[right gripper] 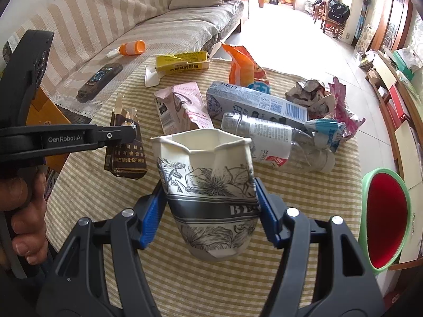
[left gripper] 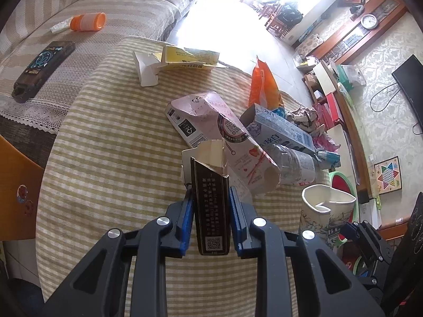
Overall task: Collect trash
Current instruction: 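Grasp the patterned paper cup with the right tool while the left tool grasps the brown box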
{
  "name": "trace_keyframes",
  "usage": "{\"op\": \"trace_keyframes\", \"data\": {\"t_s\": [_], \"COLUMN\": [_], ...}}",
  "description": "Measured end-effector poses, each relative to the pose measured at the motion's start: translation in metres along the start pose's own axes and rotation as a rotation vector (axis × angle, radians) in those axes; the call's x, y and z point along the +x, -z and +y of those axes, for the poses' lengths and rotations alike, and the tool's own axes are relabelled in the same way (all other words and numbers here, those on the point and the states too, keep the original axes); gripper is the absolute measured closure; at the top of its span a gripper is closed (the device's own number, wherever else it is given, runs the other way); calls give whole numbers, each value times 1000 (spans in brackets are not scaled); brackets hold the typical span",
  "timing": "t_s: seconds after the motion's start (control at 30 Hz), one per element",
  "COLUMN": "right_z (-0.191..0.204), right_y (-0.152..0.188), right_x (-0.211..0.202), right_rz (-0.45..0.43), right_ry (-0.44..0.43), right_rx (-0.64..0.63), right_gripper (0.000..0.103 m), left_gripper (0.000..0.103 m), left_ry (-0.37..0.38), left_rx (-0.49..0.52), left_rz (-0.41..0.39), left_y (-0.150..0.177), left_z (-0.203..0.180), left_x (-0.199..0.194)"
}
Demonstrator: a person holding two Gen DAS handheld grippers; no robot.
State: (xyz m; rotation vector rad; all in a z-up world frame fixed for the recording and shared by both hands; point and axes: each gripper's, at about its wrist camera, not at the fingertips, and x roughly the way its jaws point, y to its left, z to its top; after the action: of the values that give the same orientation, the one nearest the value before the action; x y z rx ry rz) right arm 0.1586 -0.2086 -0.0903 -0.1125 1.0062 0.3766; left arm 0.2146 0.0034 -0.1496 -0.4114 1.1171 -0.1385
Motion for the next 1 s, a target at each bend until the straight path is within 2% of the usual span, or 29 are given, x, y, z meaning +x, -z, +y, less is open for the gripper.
{"op": "trace_keyframes", "data": {"t_s": [0.53, 1.0], "right_z": [-20, -59], "right_y": [3, 8], "right_x": [-60, -101], "right_rz": [-117, -192], "right_ry": [17, 55], "right_rx": [60, 130], "right_gripper": [41, 41], "left_gripper": [81, 81], "left_ry": [16, 20], "left_rx": [112, 235], "left_rz": [-92, -148], "left_y": [14, 24], "left_z": [-35, -91], "left_x": [-53, -75]}}
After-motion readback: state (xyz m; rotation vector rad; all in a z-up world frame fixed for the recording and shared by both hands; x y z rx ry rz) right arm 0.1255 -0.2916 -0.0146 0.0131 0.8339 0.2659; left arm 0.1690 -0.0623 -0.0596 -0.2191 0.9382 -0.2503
